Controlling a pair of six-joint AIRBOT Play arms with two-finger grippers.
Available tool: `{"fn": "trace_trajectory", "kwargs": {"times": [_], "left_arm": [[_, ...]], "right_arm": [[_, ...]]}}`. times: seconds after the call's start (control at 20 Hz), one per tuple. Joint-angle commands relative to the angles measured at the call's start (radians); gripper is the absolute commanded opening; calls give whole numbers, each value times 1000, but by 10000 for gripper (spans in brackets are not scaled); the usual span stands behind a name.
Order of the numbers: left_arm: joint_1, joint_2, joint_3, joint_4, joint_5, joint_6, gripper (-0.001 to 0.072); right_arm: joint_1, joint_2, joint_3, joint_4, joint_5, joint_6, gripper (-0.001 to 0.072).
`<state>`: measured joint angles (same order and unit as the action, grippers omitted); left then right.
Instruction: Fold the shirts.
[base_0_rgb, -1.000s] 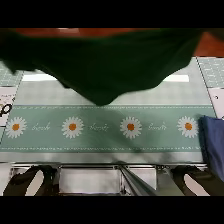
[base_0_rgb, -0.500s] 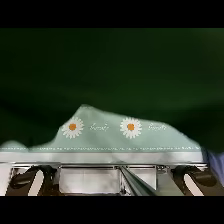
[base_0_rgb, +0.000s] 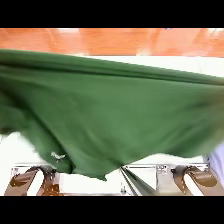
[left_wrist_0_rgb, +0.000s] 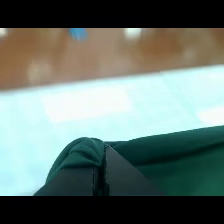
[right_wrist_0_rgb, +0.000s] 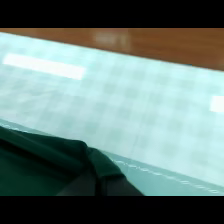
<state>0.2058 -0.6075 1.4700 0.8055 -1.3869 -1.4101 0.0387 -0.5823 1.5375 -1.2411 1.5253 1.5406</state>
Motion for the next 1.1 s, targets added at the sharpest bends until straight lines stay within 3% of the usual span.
{"fn": "trace_trajectory", "kwargs": {"times": [0.0,0.25,0.45,0.65,0.75,0.8,0.85,0.9,0.95,1.05], "left_arm": [[-1,-208,-98,-124,27,152,21],[-2,-625,-81,-216,270,246,21],[-41,-958,52,-230,328,316,21],[-101,-1201,220,-230,337,317,21],[-122,-1260,264,-230,340,315,21],[-132,-1271,266,-230,351,313,64],[-142,-1276,266,-230,351,313,318],[-149,-1275,266,-222,338,297,507],[-148,-1268,270,-202,306,295,509],[-117,-1242,305,-41,182,158,508]], "right_arm": [[0,-90,-138,39,-111,-41,24],[0,-427,-140,27,-290,-86,24],[-13,-731,-115,33,-500,-73,24],[-61,-970,-33,48,-616,1,24],[-82,-1043,-16,135,-637,-26,24],[-85,-1074,-8,208,-636,-81,25],[-85,-1098,-6,274,-642,-126,47],[-85,-1115,-3,331,-652,-136,244],[-89,-1125,8,360,-641,-139,422],[-135,-1115,60,360,-527,-138,422]]}}
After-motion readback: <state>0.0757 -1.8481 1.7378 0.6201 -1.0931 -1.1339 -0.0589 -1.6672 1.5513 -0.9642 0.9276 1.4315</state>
